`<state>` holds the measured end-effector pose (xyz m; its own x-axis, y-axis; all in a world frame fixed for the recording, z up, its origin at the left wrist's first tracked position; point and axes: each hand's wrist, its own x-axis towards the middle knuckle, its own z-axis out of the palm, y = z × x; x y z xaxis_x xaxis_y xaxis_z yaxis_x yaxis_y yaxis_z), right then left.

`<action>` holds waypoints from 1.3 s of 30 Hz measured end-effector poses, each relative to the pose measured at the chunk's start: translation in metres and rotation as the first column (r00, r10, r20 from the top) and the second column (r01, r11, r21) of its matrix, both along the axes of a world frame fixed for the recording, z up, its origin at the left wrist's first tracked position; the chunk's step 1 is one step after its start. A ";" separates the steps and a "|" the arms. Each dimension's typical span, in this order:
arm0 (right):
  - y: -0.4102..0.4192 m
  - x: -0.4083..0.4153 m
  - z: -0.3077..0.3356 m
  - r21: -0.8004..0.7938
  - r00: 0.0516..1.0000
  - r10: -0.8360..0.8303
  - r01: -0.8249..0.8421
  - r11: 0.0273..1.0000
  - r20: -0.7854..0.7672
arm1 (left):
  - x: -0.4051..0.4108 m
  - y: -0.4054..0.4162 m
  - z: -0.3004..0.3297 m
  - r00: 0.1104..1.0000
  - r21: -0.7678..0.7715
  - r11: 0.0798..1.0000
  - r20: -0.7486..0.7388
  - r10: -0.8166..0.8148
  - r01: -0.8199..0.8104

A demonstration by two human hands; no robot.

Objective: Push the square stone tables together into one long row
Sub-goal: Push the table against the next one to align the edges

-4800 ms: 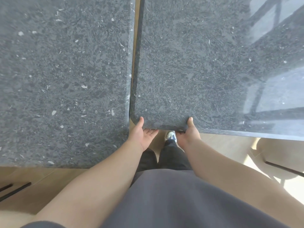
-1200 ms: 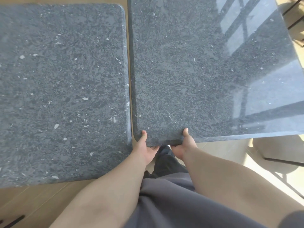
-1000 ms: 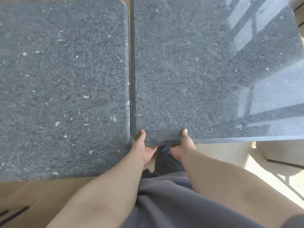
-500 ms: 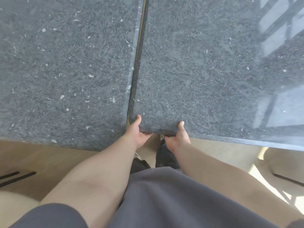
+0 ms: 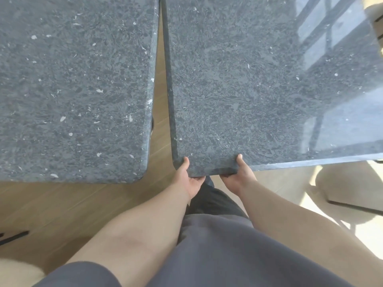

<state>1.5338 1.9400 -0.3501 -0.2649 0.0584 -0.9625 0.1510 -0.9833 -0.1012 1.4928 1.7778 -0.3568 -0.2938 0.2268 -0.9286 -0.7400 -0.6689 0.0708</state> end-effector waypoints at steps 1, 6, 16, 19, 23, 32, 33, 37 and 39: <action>0.000 -0.001 -0.002 0.025 0.999 0.030 -0.031 0.999 0.015 | -0.001 -0.002 -0.003 1.000 0.007 1.000 -0.008 -0.014 0.014; -0.003 -0.004 -0.011 0.035 0.997 0.057 -0.059 0.998 0.058 | -0.005 -0.004 -0.008 1.000 -0.017 1.000 -0.015 -0.006 0.005; 0.008 -0.007 -0.002 -0.126 1.000 -0.017 0.019 0.992 0.020 | 0.000 0.013 -0.008 0.995 -0.140 0.986 -0.040 0.090 -0.095; 0.005 -0.005 0.002 -0.176 0.997 -0.074 0.075 0.982 0.013 | 0.001 0.014 -0.009 0.991 -0.118 0.985 -0.053 0.122 -0.127; -0.002 -0.007 0.005 -0.118 0.994 -0.104 0.107 0.987 0.026 | 0.001 0.015 -0.008 0.992 -0.132 0.984 -0.039 0.120 -0.124; -0.015 -0.011 0.006 0.037 0.990 -0.133 0.131 0.991 0.046 | -0.003 0.002 -0.012 0.996 0.001 0.996 -0.014 0.087 -0.087; -0.016 -0.012 0.006 0.057 0.989 -0.134 0.130 0.990 0.066 | -0.005 0.001 -0.010 0.996 0.014 0.996 -0.015 0.093 -0.092; -0.023 -0.015 0.005 0.160 0.986 -0.117 0.096 0.982 0.122 | -0.010 -0.006 -0.007 1.000 0.069 0.998 -0.022 0.003 -0.001; -0.028 -0.018 0.005 0.176 0.983 -0.127 0.102 0.979 0.135 | -0.012 -0.010 -0.006 0.999 0.083 0.996 -0.019 -0.032 0.034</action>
